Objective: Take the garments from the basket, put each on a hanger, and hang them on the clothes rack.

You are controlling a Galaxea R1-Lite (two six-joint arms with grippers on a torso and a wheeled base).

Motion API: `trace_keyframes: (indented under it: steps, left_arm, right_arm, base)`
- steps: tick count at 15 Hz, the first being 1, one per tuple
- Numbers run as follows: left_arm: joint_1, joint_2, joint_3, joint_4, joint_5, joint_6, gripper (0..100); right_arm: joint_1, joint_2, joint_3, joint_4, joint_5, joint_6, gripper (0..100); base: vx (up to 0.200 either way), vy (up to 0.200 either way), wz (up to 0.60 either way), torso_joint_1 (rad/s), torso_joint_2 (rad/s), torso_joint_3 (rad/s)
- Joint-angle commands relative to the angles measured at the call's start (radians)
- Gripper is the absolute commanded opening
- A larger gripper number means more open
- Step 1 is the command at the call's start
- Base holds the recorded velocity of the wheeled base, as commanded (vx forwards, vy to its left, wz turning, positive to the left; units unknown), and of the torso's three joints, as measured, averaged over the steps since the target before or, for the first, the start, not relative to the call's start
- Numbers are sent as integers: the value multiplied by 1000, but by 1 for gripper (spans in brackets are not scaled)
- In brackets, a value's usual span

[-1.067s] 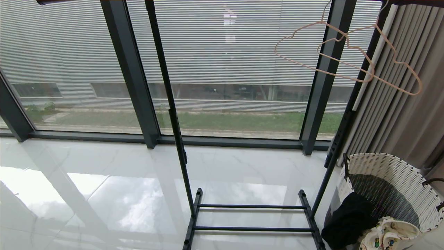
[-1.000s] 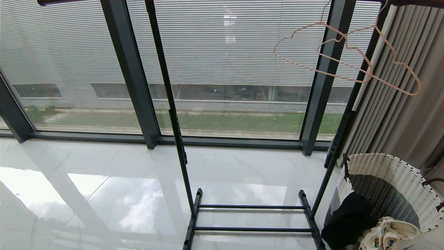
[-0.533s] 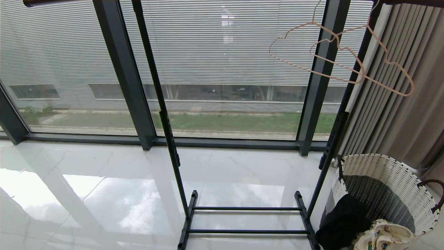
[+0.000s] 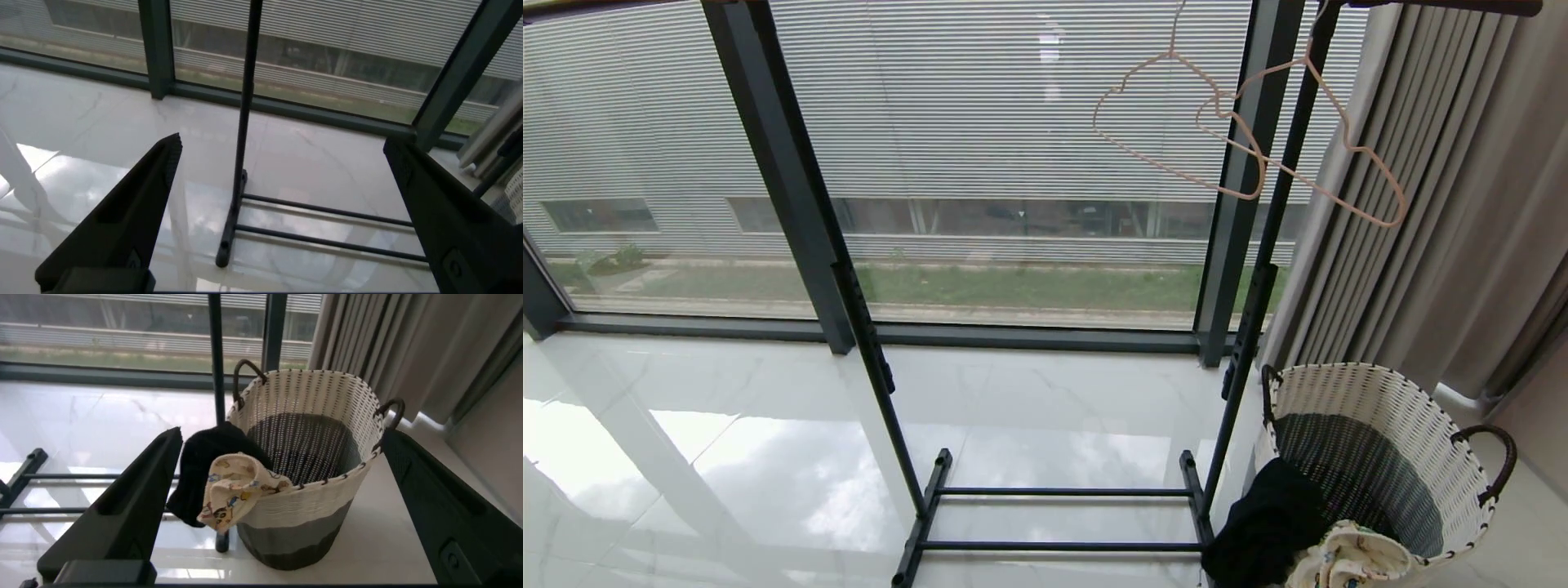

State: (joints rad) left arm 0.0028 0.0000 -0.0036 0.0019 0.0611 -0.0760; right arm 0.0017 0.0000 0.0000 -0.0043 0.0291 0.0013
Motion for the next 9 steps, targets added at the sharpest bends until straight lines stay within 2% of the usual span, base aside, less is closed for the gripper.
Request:
trace_keyframes:
  steps: [1,9]
  left_arm:
    - [0,0,-1,0,0,-4,100]
    - [0,0,-1,1,0,-19,100]
  right_arm:
    - [0,0,0,0,2,-4,100]
    - [1,0,0,1,2,-38,100]
  base:
    - [0,0,0,0,0,0]
    - [0,0,0,0,0,0]
